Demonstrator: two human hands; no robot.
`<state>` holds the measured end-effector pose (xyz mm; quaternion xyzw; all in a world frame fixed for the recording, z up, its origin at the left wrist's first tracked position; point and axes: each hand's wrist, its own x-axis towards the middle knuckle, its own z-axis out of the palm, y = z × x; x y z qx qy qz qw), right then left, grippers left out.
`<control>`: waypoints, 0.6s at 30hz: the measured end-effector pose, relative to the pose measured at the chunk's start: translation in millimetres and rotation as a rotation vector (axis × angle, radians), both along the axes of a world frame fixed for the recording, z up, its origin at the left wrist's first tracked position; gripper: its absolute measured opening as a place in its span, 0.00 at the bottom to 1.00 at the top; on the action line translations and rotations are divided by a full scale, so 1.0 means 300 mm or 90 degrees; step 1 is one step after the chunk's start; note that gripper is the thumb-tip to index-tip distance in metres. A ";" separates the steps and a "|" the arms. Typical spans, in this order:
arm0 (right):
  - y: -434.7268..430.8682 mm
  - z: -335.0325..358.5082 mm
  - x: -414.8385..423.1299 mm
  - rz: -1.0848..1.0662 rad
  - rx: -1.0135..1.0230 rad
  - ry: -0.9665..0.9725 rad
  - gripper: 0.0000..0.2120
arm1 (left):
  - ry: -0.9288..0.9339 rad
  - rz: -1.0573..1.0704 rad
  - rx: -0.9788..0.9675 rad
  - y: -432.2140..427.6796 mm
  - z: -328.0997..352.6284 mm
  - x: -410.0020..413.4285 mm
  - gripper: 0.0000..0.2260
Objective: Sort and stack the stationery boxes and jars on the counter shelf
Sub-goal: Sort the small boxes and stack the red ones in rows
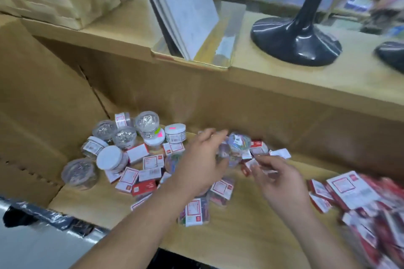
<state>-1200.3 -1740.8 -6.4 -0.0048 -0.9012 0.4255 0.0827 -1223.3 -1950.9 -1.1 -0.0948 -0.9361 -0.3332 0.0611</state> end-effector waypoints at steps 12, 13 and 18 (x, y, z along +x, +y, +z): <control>0.179 -0.035 -0.049 -0.003 0.155 0.085 0.23 | 0.040 0.019 -0.290 0.186 -0.042 -0.016 0.27; 0.174 -0.039 -0.054 0.010 0.195 0.093 0.23 | 0.026 0.022 -0.292 0.197 -0.042 -0.009 0.28; 0.132 -0.030 -0.054 0.052 0.207 0.149 0.14 | -0.037 0.043 -0.108 0.206 -0.024 -0.021 0.21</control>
